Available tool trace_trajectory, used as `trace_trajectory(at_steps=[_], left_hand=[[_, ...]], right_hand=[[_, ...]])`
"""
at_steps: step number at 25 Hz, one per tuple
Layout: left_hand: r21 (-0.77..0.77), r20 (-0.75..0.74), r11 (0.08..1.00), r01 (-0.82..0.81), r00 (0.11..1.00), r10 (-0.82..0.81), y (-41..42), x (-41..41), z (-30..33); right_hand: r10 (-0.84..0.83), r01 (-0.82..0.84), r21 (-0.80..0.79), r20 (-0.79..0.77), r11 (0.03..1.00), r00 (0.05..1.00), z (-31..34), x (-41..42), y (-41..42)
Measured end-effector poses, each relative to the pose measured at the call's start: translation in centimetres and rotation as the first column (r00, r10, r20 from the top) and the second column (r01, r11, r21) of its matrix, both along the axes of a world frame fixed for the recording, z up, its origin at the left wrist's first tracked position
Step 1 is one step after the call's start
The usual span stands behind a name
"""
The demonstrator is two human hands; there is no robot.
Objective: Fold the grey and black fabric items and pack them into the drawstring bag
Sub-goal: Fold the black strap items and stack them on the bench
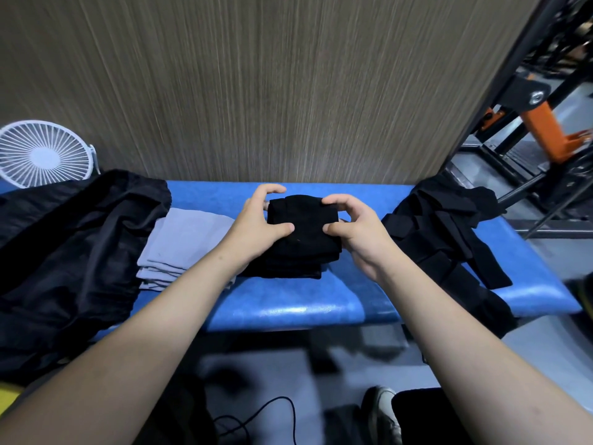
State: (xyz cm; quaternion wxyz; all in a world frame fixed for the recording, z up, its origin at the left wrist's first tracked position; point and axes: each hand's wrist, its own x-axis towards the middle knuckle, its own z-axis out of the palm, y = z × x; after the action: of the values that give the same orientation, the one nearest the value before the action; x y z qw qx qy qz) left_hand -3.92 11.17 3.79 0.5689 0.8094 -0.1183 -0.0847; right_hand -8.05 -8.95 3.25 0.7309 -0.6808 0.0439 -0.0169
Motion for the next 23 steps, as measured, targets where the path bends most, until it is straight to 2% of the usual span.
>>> trace_trajectory(at_steps=[6, 9, 11, 13, 16, 18, 20, 21, 23], left_hand=[[0.034, 0.172, 0.999, -0.026, 0.985, 0.02, 2.2, -0.3, 0.5], [0.167, 0.263, 0.982, -0.083, 0.964, 0.036, 2.5, -0.1, -0.4], [0.302, 0.316, 0.949, -0.089, 0.949, -0.011, 2.5, 0.0, -1.3], [0.446, 0.376, 0.887, -0.119, 0.924, -0.065, 2.3, -0.1, -2.0], [0.565, 0.51, 0.807, -0.172, 0.842, -0.178, 2.2, -0.5, -1.5], [0.682, 0.436, 0.729, -0.058, 0.833, -0.341, 2.1, -0.8, -1.3], [0.824, 0.284, 0.566, 0.026, 0.845, -0.454, 2.2, -1.1, -1.6], [0.871, 0.227, 0.49, 0.042, 0.85, -0.476, 2.3, -1.2, -1.8], [0.908, 0.164, 0.414, 0.062, 0.857, -0.488, 2.8, -1.3, -2.3]], right_hand=[[-0.038, 0.035, -0.07, -0.042, 0.997, 0.998, 0.0, 0.3, 1.3], [-0.06, 0.044, -0.247, -0.057, 0.968, 0.997, -0.9, 0.5, 2.5], [-0.061, 0.033, -0.46, -0.046, 0.888, 0.997, -1.8, 0.8, 3.0], [-0.027, 0.016, -0.658, -0.006, 0.753, 1.0, -2.3, 0.9, 3.2], [0.057, 0.05, -0.823, 0.099, 0.566, 0.993, -1.9, 0.2, 2.9], [0.162, -0.021, -0.86, 0.072, 0.51, 0.984, -1.5, -0.3, 2.4], [0.259, -0.137, -0.884, -0.019, 0.447, 0.966, -1.8, -0.8, 1.7], [0.288, -0.174, -0.902, -0.058, 0.395, 0.956, -2.1, -0.9, 1.5], [0.319, -0.205, -0.932, -0.104, 0.301, 0.942, -2.8, -1.0, 1.0]])
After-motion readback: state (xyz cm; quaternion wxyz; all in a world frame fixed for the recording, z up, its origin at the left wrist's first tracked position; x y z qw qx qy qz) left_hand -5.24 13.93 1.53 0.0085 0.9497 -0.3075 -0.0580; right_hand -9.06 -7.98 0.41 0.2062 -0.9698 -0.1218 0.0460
